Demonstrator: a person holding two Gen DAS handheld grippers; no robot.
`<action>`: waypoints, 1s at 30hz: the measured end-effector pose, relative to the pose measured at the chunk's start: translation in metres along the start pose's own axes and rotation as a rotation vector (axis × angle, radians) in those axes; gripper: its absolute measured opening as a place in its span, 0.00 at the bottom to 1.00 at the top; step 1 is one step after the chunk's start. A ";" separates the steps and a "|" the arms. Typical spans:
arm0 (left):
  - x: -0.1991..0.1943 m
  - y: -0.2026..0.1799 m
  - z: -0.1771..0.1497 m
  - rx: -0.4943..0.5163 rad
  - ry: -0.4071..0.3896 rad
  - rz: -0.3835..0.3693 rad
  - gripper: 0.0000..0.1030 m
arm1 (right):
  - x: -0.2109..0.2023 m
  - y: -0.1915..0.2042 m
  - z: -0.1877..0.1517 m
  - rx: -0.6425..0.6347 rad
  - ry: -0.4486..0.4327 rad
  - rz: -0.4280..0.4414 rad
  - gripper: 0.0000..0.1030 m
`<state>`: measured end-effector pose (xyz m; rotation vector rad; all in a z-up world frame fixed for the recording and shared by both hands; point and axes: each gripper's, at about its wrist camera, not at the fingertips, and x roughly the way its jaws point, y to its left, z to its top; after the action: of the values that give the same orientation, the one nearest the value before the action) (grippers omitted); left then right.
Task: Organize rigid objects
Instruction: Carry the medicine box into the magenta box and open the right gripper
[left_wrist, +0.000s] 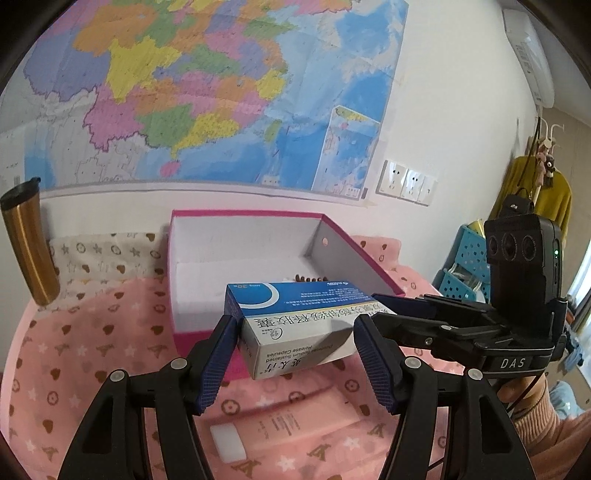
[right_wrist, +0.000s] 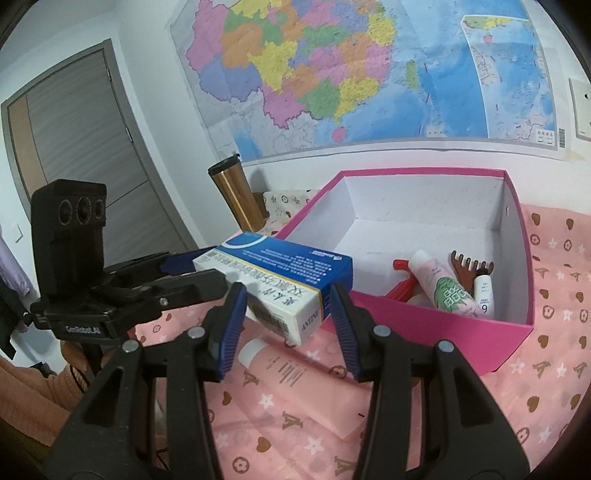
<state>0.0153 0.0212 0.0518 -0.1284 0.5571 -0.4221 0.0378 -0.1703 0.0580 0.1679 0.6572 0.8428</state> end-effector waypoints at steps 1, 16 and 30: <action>0.001 0.000 0.001 0.001 0.000 -0.001 0.64 | -0.001 -0.001 0.001 0.002 -0.002 0.001 0.48; 0.016 0.005 0.014 0.018 0.001 0.012 0.64 | 0.008 -0.014 0.016 0.008 -0.012 -0.003 0.48; 0.033 0.021 0.026 0.009 0.020 0.032 0.64 | 0.023 -0.024 0.032 0.019 -0.012 -0.009 0.48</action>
<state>0.0621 0.0268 0.0528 -0.1071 0.5762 -0.3952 0.0829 -0.1655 0.0630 0.1867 0.6546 0.8261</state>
